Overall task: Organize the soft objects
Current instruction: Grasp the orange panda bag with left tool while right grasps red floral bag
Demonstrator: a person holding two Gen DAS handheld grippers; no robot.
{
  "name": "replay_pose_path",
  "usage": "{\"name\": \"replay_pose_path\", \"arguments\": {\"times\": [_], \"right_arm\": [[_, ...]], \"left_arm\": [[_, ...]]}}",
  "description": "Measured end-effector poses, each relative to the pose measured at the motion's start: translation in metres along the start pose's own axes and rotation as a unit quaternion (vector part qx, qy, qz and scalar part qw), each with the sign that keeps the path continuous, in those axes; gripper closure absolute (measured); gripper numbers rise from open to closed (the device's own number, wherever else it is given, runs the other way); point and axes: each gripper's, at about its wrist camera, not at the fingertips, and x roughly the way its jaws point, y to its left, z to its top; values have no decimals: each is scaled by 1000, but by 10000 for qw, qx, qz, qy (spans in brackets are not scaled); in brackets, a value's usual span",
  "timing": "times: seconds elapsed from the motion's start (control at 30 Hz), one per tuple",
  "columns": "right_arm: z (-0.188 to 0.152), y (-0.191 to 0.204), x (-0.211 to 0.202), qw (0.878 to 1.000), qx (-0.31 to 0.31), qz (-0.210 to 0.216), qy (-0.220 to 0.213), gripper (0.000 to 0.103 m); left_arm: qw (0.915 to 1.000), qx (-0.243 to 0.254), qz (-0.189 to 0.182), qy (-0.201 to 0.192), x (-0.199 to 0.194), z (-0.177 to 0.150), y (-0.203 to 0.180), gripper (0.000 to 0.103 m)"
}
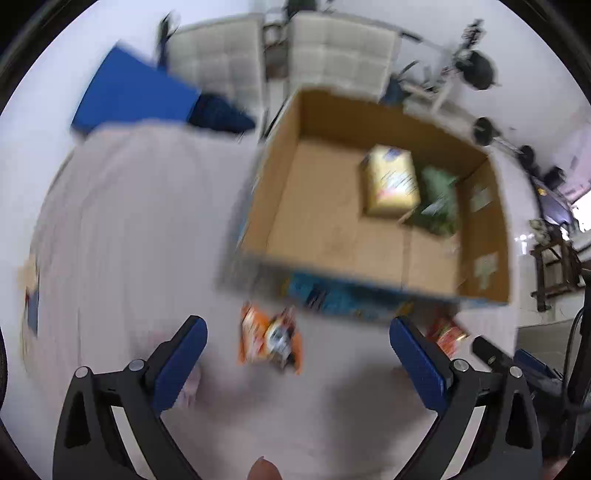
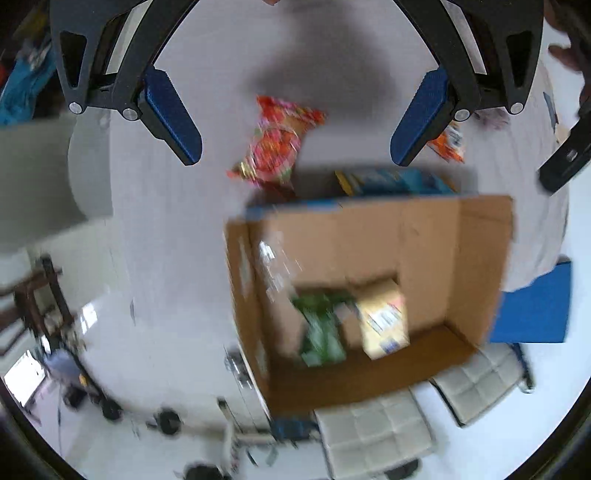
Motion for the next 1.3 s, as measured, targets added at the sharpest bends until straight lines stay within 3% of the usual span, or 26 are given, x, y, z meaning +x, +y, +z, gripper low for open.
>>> {"name": "replay_pose_path", "arguments": {"times": [0.2, 0.43, 0.53, 0.57, 0.7, 1.03, 1.2, 1.3], "right_arm": [[-13, -21, 67, 9981, 378, -95, 468, 0], [-20, -28, 118, 9935, 765, 6, 838, 2], [-26, -24, 133, 9916, 726, 23, 1067, 24], [-29, -22, 136, 9913, 681, 1, 1123, 39], [-36, -14, 134, 9927, 407, -46, 1131, 49], [-78, 1, 129, 9894, -264, -26, 1426, 50], [-82, 2, 135, 9890, -232, -60, 1459, 50], [-69, -2, 143, 9890, -222, -65, 1463, 50]], "left_arm": [[9930, -891, 307, 708, 52, -43, 49, 1], [9774, -1729, 496, 1109, 86, -66, 99, 1], [9732, -1902, 413, 1225, 96, -66, 109, 2], [9731, -1907, 386, 1236, 97, -66, 110, 2], [9782, -1622, 277, 1268, 105, -52, 105, 1], [9851, -889, -309, 1438, 135, -12, 64, 1], [9882, -312, -147, 1491, 148, 3, 36, 2], [9874, -64, -70, 1581, 157, 1, 23, 15]]}}
